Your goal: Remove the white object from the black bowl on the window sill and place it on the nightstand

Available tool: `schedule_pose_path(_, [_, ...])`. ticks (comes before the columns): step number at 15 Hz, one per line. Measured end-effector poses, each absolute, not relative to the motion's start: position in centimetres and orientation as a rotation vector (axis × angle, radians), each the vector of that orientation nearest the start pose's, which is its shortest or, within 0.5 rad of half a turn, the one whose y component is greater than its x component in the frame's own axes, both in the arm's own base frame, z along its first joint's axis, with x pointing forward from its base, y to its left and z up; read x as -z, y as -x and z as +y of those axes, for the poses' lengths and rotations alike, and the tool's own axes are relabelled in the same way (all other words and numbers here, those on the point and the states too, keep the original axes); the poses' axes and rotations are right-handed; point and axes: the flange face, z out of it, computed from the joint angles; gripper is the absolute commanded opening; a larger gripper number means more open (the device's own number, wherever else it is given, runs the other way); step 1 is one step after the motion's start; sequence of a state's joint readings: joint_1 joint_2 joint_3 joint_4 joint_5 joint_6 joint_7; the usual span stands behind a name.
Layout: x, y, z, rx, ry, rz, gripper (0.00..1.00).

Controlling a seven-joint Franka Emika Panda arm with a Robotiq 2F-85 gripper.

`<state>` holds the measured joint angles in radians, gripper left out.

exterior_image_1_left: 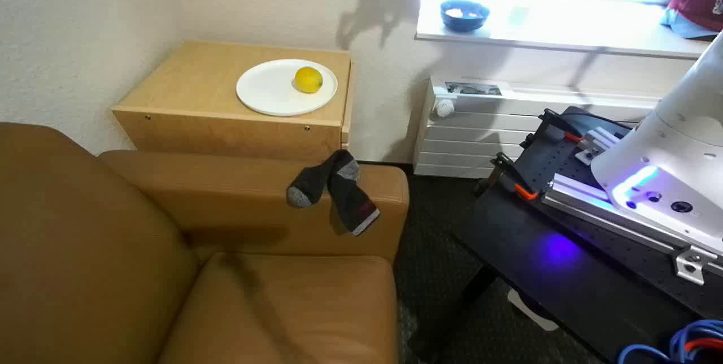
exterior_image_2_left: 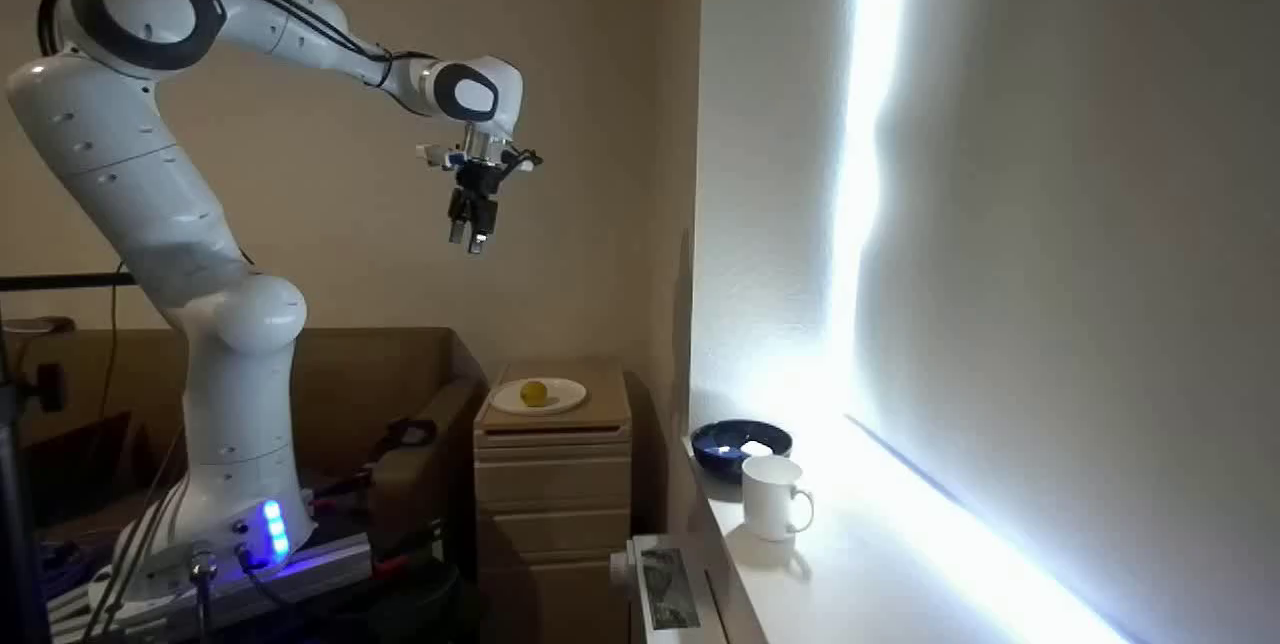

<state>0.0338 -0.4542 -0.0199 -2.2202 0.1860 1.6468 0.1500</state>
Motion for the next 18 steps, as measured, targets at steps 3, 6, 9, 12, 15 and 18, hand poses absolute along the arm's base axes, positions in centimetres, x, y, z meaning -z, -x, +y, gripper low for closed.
schedule_pose_path(3, [-54.4, -40.7, 2.1, -0.167, 2.944, 0.291, 1.0])
schedule_pose_path(6, [-51.2, -43.9, -1.1, -0.083, 2.91, 0.546, 1.0])
schedule_pose_path(9, [-46.3, -46.2, -8.3, -0.073, 2.842, 0.801, 1.0])
schedule_pose_path(12, [-42.4, -45.9, -17.1, -0.062, 2.751, 1.067, 1.0])
schedule_pose_path(15, [-41.1, -44.8, -22.8, -0.068, 2.639, 1.27, 1.0])
schedule_pose_path(18, [-41.7, -45.1, -22.8, -0.056, 2.622, 1.299, 1.0])
